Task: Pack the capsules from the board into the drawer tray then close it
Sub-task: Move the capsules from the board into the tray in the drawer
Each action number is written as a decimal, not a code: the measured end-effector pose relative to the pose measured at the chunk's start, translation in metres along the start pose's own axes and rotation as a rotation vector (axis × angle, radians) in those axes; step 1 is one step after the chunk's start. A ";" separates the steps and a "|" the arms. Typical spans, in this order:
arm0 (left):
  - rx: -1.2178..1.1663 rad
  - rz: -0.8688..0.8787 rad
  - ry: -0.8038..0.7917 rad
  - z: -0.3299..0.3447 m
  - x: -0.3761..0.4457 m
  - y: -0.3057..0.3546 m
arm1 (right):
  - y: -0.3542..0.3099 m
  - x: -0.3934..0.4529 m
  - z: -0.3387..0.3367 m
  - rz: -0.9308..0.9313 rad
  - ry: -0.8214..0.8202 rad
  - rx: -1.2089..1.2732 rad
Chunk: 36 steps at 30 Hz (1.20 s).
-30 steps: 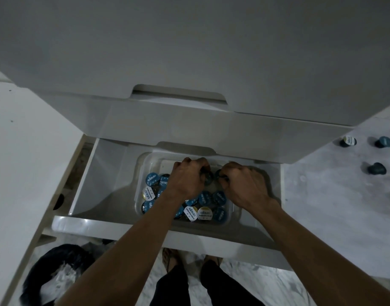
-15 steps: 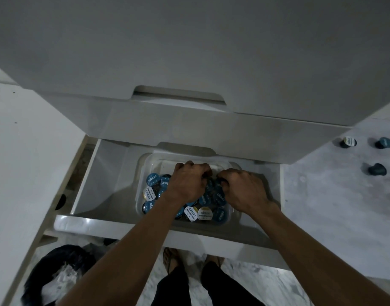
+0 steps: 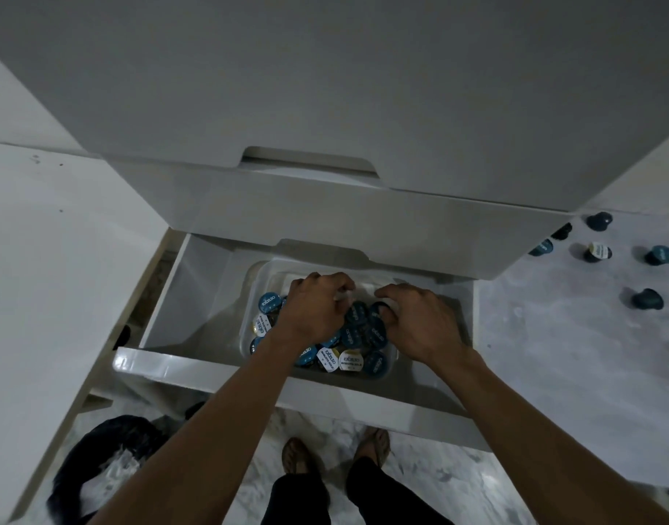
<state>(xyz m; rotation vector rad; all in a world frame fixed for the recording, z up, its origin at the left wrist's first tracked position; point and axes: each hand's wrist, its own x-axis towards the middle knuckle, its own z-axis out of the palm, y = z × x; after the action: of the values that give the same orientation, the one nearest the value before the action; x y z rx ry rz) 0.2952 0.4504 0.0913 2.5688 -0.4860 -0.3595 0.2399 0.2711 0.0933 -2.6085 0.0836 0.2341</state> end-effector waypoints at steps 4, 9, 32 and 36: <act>-0.123 0.013 0.077 -0.014 -0.019 0.006 | -0.007 -0.015 -0.008 0.022 0.090 0.105; -0.248 0.010 0.138 -0.032 -0.049 0.018 | -0.023 -0.044 -0.024 0.051 0.199 0.292; -0.405 0.247 -0.012 0.074 -0.009 0.265 | 0.190 -0.165 -0.169 0.334 0.556 0.498; -0.354 0.143 -0.014 0.124 0.036 0.302 | 0.276 -0.143 -0.184 0.439 0.520 0.471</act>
<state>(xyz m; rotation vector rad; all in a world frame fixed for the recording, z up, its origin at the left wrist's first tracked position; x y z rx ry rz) 0.2041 0.1388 0.1372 2.1784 -0.5533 -0.3754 0.0982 -0.0577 0.1405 -2.0883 0.7945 -0.2891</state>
